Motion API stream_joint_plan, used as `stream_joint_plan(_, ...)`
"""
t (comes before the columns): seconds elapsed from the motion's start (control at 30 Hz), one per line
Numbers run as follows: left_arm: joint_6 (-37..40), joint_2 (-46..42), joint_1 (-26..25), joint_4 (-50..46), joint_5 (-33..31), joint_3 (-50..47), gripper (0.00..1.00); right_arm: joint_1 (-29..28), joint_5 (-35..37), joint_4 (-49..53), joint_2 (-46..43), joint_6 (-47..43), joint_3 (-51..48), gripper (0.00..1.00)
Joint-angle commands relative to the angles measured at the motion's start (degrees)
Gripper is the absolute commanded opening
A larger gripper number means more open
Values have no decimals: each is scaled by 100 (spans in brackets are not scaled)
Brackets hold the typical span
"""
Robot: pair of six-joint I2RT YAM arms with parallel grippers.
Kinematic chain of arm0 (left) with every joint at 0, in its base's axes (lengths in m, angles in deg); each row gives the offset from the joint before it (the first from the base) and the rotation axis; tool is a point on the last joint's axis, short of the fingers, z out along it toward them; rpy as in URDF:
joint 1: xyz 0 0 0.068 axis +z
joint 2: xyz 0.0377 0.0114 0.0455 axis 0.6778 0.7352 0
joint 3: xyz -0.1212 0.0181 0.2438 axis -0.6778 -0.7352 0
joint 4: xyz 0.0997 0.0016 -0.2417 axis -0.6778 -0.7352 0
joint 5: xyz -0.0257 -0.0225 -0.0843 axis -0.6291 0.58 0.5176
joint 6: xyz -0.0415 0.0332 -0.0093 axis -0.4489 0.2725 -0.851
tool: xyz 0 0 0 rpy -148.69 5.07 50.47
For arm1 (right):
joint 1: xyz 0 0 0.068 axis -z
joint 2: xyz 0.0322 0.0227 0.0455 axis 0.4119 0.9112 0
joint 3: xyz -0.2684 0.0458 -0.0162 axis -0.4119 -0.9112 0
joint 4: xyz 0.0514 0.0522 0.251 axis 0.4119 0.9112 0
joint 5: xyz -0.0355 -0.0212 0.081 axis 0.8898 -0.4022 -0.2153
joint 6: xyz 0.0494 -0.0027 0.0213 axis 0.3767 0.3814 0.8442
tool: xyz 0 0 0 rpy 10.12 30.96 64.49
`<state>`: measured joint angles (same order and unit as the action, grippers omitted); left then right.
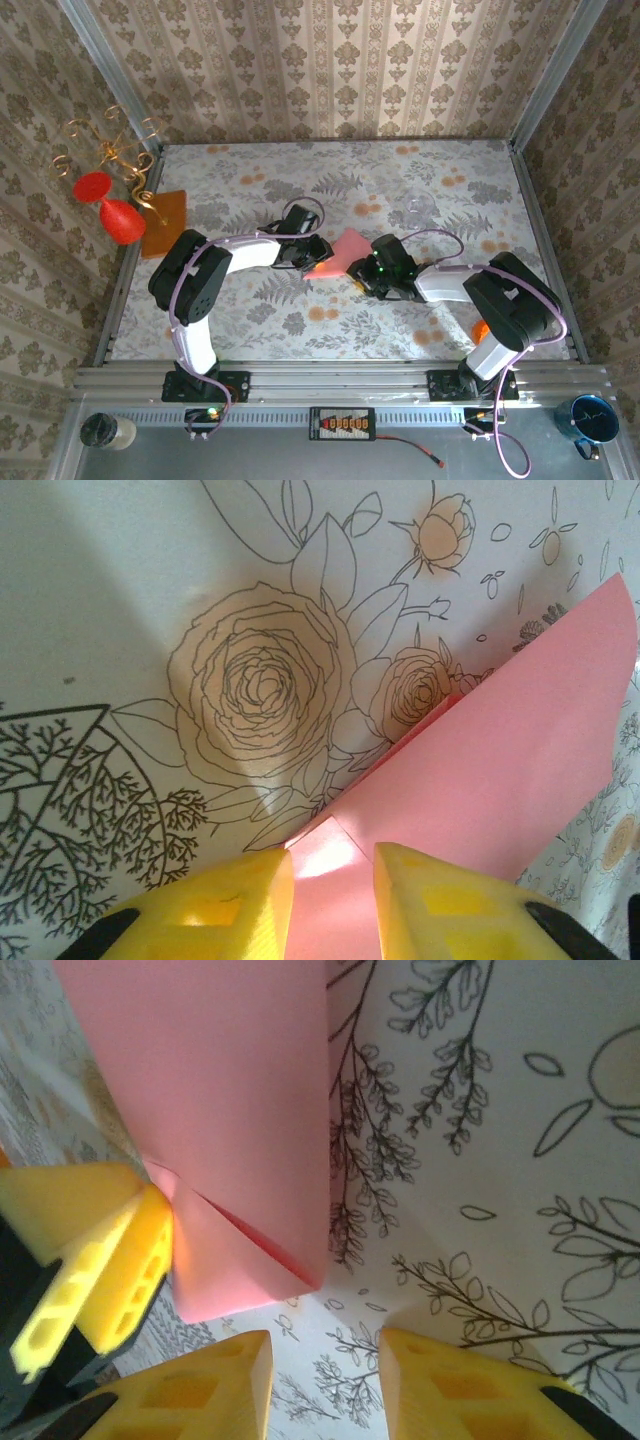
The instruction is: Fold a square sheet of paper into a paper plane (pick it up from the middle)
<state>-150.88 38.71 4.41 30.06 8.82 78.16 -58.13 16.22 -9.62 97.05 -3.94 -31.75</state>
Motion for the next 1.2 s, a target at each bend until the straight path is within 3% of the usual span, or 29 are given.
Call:
stream_joint_plan(0.0, -22, 83, 16, -278, -221, -168, 28, -39, 60, -377, 363, 250, 110, 36)
stream_joint_plan(0.87, -17, -31, 64, -295, -244, -265, 28, 108, 455, -470, 207, -25, 123, 32)
stream_joint_plan(1.17, -25, -45, 73, -269, -237, -273, 28, 102, 368, -1050, 139, 13, -69, 27)
